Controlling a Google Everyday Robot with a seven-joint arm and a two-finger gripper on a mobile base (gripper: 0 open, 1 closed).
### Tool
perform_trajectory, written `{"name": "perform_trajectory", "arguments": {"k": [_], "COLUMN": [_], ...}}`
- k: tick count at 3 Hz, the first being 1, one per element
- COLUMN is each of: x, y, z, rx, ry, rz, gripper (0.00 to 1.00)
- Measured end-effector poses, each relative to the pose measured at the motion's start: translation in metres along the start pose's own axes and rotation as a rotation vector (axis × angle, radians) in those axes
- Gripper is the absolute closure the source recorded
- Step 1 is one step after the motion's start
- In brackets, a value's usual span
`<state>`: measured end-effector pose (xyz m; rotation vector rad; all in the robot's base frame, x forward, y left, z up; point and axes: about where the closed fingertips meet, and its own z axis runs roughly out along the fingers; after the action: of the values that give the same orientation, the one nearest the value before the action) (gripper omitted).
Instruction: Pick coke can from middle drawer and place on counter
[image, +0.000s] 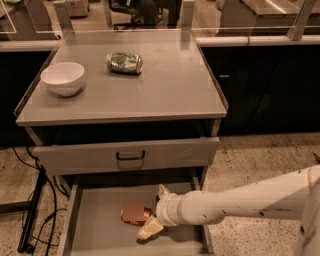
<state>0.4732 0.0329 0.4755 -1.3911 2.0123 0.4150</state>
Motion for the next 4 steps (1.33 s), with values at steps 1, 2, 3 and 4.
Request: {"name": "perform_trajectory", "arguments": {"k": [1, 2, 3, 4], "x": [0.016, 0.023, 0.021, 0.016], "y": [-0.015, -0.024, -0.029, -0.030], "z": [0.011, 0.019, 0.029, 0.046], "rx": [0.077, 0.110, 0.108, 0.066], "ry": [-0.007, -0.046, -0.117, -0.199], "rz": [0.010, 0.022, 0.027, 0.036], "gripper": [0.00, 0.00, 0.00, 0.00]}}
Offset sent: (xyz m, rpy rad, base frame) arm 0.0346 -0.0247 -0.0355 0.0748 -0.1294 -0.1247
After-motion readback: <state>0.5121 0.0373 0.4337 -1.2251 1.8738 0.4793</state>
